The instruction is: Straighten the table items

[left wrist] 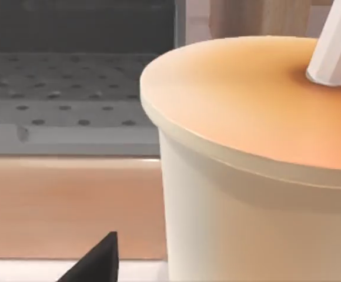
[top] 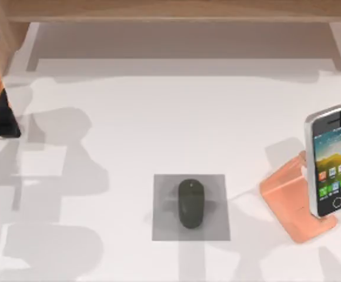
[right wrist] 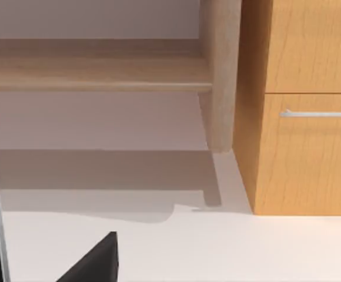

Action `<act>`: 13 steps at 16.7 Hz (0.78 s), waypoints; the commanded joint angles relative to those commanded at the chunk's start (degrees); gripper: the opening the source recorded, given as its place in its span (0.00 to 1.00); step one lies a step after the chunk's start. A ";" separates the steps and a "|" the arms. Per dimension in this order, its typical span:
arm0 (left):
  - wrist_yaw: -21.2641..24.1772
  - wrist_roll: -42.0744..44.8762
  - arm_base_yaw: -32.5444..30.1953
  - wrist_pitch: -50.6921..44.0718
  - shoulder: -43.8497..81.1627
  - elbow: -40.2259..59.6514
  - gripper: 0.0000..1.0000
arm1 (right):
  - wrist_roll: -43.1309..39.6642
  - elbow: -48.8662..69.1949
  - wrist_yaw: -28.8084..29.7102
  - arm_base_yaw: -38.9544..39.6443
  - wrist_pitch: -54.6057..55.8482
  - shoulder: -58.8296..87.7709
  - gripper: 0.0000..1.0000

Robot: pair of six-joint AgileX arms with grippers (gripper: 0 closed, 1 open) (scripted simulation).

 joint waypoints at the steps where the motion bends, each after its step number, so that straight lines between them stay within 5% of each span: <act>1: 0.03 -0.02 0.00 0.06 0.13 0.17 1.00 | 0.00 0.00 0.00 0.00 0.00 0.00 1.00; 13: -1.06 -0.16 -1.16 -2.99 4.01 7.14 1.00 | 0.00 0.00 0.00 0.00 0.00 0.00 1.00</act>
